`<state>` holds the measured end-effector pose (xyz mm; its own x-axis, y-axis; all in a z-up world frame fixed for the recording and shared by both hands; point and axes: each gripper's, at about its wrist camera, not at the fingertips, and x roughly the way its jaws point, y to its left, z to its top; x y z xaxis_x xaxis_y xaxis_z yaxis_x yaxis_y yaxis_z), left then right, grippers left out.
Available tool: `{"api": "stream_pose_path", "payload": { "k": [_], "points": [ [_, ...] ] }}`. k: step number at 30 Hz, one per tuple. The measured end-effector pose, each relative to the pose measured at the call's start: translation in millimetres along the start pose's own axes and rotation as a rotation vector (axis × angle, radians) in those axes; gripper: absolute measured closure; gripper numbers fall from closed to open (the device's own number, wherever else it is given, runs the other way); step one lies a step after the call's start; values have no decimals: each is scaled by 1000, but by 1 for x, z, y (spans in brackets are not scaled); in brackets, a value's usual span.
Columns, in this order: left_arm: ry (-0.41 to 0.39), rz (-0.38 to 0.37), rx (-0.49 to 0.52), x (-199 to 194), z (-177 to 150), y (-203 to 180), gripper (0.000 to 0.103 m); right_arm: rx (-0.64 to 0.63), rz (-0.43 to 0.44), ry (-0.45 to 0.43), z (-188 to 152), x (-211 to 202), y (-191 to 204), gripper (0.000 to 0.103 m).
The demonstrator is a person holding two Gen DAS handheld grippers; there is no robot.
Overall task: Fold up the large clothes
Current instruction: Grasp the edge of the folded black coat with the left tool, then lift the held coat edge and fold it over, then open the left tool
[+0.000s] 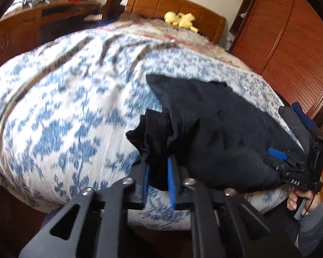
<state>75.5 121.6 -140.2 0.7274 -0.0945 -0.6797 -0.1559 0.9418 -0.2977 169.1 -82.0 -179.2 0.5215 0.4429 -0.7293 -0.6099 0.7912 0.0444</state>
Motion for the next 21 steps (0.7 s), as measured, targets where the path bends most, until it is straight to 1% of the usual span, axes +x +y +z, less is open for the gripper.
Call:
{"api": "stream_pose_path", "payload": {
  "k": [5, 8, 12, 15, 17, 18, 19, 21],
  "points": [
    [-91, -40, 82, -30, 34, -38, 98, -5, -28, 13, 4, -9, 6, 48],
    [-127, -77, 155, -42, 55, -74, 99, 14, -46, -3, 4, -25, 0, 48],
    [-144, -144, 271, -42, 78, -139, 99, 56, -65, -53, 0, -60, -19, 52],
    [-126, -213, 340, -32, 83, -186, 100, 75, -112, -86, -3, -85, -35, 52],
    [-73, -297, 354, -19, 84, -217, 100, 90, -135, -102, -6, -101, -46, 52],
    [-49, -324, 358, -13, 83, -229, 101, 92, -147, -109, -9, -108, -51, 52],
    [-26, -347, 369, -4, 81, -243, 101, 95, -161, -116, -11, -115, -56, 52],
    [8, -369, 400, 10, 74, -267, 101, 105, -190, -131, -18, -132, -67, 52]
  ]
}}
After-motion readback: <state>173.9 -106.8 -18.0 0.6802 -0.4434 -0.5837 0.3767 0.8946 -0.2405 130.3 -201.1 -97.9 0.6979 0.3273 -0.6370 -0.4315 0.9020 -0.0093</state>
